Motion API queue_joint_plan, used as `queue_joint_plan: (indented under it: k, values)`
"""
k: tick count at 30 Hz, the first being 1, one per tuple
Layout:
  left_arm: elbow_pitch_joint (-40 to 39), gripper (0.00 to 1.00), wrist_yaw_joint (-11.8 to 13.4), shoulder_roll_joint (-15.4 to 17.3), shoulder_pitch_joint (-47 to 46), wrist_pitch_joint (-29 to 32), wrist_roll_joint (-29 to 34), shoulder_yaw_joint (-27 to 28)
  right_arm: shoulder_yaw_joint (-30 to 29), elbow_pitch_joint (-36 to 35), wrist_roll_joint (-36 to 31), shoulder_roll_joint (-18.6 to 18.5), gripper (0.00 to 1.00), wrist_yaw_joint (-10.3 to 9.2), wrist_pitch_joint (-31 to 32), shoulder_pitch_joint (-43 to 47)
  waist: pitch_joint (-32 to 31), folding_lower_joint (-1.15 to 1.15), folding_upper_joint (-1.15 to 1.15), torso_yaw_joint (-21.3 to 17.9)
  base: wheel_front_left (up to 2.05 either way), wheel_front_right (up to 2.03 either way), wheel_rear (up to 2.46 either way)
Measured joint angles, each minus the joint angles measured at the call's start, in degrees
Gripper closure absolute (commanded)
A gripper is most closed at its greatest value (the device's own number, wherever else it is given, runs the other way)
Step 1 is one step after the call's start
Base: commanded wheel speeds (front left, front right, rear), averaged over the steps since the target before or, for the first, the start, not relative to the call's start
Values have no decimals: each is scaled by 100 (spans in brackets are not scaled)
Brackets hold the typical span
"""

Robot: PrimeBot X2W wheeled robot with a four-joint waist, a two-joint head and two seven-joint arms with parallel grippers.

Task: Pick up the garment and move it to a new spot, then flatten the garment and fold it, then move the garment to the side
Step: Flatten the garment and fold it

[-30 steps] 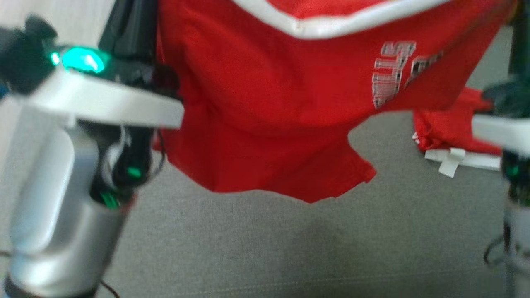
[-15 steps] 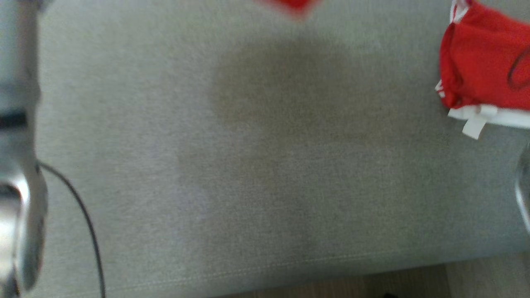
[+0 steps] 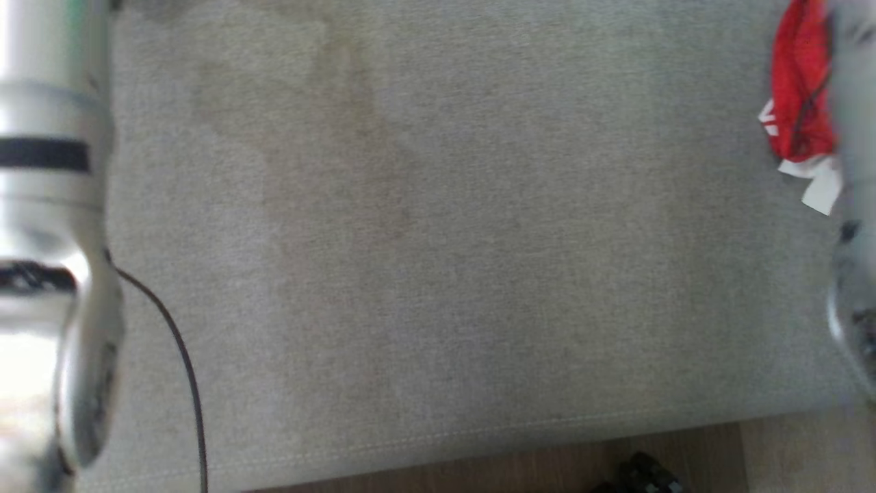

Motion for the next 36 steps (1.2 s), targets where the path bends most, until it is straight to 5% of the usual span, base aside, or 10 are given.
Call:
queue_joint_plan:
  k: [8, 20, 21, 22, 23, 27, 30, 36]
  values:
    - [-125, 100, -143, -133, 1219, 0, 51, 102, 414, -29, 434, -147, 100, 0, -21, 1127, -230, 0, 0, 186, 0, 0, 0]
    - [-1410, 100, -148, -321, 3204, 0, -31, -1567, 157, -812, 1179, -454, 100, 0, -22, 2686, -1203, -1, 0, 425, 0, 0, 0]
    - [-1528, 100, -148, -399, 3376, 0, -101, -1791, 47, -950, 1243, -446, 83, 0, -21, 2909, -1384, -1, 0, 431, 0, 0, 0]
    - [-1619, 100, -148, -430, 3435, 0, -134, -1913, -42, -1059, 1247, -426, 20, 0, -22, 3014, -1469, -1, 0, 420, 0, 0, 0]
    - [-1794, 100, -148, -471, 3487, 0, -246, -2069, -207, -1246, 1247, -363, 0, 0, -22, 3182, -1614, -1, 0, 363, 0, 0, 0]
    - [-2409, 100, 33, -466, 3491, 0, -833, -2609, -515, -1572, 1262, -160, 0, 0, -22, 3506, -1796, -1, 0, 120, 0, 0, 0]
    - [-3310, 100, 531, -482, 3437, 1, -1599, -3217, -845, -1960, 1221, -30, 0, 0, 31, 3834, -1946, -1, 0, -150, 0, 0, 0]
    - [-4632, 100, 1284, -497, 3000, 0, -2528, -3365, -1217, -2643, 1059, 102, 0, 0, 261, 4233, -2122, -1, 1, -335, 0, 0, 0]
